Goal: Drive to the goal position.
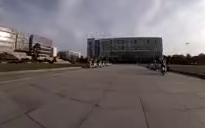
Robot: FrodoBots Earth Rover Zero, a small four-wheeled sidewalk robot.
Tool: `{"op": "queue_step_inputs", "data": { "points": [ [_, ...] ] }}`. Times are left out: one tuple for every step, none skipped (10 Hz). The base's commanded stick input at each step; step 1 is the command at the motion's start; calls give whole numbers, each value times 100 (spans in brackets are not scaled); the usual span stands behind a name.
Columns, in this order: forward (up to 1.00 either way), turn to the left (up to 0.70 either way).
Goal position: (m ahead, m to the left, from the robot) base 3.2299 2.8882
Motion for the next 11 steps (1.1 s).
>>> {"op": "queue_step_inputs", "data": {
  "points": [
    [45,0],
    [45,0],
    [45,0],
    [45,0],
    [45,0],
    [45,0],
    [45,0],
    [45,0],
    [45,0],
    [45,0],
    [45,0]
  ]
}}
